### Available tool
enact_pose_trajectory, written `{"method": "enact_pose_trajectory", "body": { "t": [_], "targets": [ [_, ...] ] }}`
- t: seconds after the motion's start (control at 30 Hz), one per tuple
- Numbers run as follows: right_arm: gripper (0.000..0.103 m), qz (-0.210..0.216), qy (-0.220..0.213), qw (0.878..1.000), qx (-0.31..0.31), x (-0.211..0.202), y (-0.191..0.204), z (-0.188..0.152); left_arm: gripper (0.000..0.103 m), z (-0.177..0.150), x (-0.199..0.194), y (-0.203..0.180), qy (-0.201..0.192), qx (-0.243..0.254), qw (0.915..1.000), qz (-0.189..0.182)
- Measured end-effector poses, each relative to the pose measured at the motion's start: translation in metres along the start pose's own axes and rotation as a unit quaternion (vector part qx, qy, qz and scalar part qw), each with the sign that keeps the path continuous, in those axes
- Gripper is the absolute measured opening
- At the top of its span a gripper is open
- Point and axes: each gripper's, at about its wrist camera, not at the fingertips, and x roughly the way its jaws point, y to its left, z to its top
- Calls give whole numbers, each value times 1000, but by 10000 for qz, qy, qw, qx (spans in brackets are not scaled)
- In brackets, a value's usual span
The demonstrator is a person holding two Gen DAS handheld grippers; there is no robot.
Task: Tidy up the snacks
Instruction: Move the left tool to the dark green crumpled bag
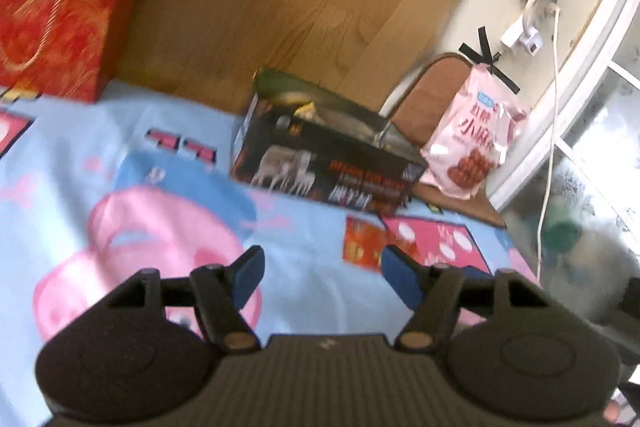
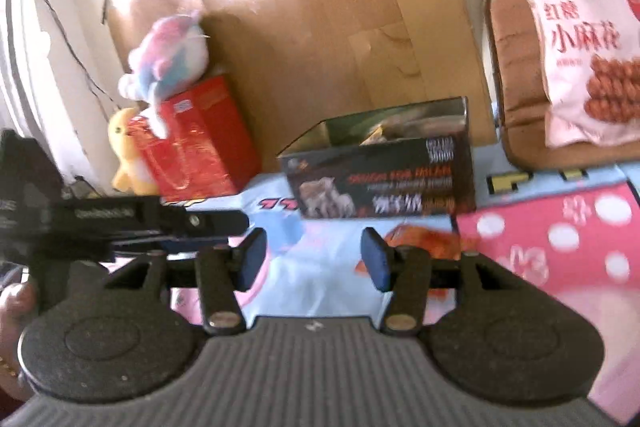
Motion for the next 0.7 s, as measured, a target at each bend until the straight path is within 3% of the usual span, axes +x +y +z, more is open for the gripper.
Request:
{"method": "enact_pose_trajectory", "body": {
  "t": [0.1, 0.17, 0.37, 0.57, 0.7],
  "targets": [
    [80, -53, -265, 9995, 166, -22, 1, -15, 72, -14, -13, 0, -45, -83, 9999, -54],
    [83, -198, -392, 9989, 167, -33, 0, -22, 72, -19, -18, -4, -48, -95, 9998, -150],
    [84, -647, -466, 9965, 253, -55, -10, -30, 72, -33, -16, -27, -2, -4, 9986, -536],
    [83, -883, -374, 9952, 216, -68, -18, -40, 76, -54, -12, -44, 416, 191, 9941, -986],
    [73, -1011, -108, 9947, 175, -63, -22, -44, 76, -70, -15, -45, 716, 241, 9876, -1376]
  ]
}}
